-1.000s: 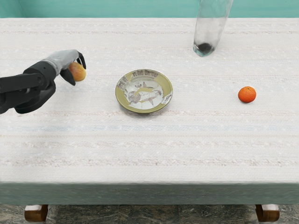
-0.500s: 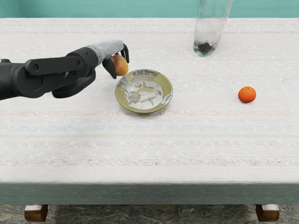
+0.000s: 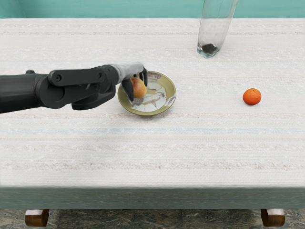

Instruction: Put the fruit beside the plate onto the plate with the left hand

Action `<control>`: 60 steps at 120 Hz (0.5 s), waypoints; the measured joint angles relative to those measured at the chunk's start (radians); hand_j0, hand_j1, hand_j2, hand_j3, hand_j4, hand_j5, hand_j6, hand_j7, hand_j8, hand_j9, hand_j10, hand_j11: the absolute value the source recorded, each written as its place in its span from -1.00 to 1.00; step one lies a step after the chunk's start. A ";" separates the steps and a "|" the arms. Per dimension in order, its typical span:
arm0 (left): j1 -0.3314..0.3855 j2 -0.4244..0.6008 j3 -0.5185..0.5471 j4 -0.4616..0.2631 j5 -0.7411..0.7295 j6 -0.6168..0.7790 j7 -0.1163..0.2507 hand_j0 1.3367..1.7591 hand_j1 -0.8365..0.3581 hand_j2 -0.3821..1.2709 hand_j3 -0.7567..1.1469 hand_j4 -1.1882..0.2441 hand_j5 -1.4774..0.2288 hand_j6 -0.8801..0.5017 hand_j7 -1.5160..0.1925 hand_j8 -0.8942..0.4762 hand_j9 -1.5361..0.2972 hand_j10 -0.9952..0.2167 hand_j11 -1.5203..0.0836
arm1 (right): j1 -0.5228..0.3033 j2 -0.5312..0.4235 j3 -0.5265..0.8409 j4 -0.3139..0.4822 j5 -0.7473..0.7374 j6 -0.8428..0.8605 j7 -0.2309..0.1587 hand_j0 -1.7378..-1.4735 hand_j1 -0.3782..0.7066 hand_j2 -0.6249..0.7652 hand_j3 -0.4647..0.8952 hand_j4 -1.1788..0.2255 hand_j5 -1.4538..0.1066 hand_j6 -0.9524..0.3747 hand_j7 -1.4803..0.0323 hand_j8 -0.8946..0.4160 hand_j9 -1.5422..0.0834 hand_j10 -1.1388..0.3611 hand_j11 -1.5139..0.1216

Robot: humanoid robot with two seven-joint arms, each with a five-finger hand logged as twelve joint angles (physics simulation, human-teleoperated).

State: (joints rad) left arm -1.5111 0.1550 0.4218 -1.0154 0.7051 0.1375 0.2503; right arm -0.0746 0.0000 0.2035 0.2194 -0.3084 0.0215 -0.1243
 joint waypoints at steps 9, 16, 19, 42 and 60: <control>0.008 -0.003 0.000 0.009 -0.001 -0.002 0.001 0.50 -0.02 -0.18 -0.21 -0.12 -0.36 -0.14 -0.27 -0.21 -0.26 -0.36 -0.19 | 0.000 0.000 0.000 0.000 0.000 0.000 0.000 -0.40 -0.87 -0.11 -0.32 0.63 0.81 0.39 0.90 0.32 0.84 0.48 0.80; 0.007 -0.003 -0.001 0.017 -0.005 -0.002 0.001 0.51 0.03 -0.27 -0.21 -0.09 -0.26 -0.18 -0.20 -0.24 -0.19 -0.30 -0.11 | 0.000 0.000 0.000 0.000 0.000 0.000 0.000 -0.40 -0.87 -0.11 -0.32 0.63 0.81 0.39 0.90 0.32 0.84 0.48 0.80; 0.006 -0.003 -0.001 0.019 -0.019 -0.002 0.001 0.51 0.07 -0.29 -0.21 -0.05 -0.20 -0.17 -0.14 -0.23 -0.14 -0.24 -0.05 | 0.000 0.000 0.000 0.000 0.000 0.000 0.000 -0.40 -0.87 -0.11 -0.32 0.63 0.81 0.39 0.90 0.32 0.84 0.47 0.80; -0.007 -0.002 -0.011 0.021 -0.072 -0.006 0.000 0.52 0.32 -0.40 -0.21 0.16 0.13 -0.13 0.18 -0.13 0.14 0.04 0.28 | 0.000 0.000 0.000 0.000 0.000 0.000 0.000 -0.40 -0.87 -0.11 -0.32 0.63 0.81 0.39 0.90 0.32 0.84 0.47 0.80; -0.018 0.170 -0.132 0.013 -0.221 -0.130 0.000 0.52 0.40 -0.44 -0.20 0.24 0.24 -0.11 0.29 -0.10 0.23 0.13 0.38 | 0.000 0.000 0.000 0.000 0.000 0.000 0.000 -0.40 -0.87 -0.11 -0.32 0.63 0.81 0.39 0.90 0.32 0.84 0.47 0.80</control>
State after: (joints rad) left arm -1.5289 0.3252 0.2902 -1.0021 0.4843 0.0078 0.2502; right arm -0.0747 0.0000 0.2035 0.2194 -0.3083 0.0215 -0.1243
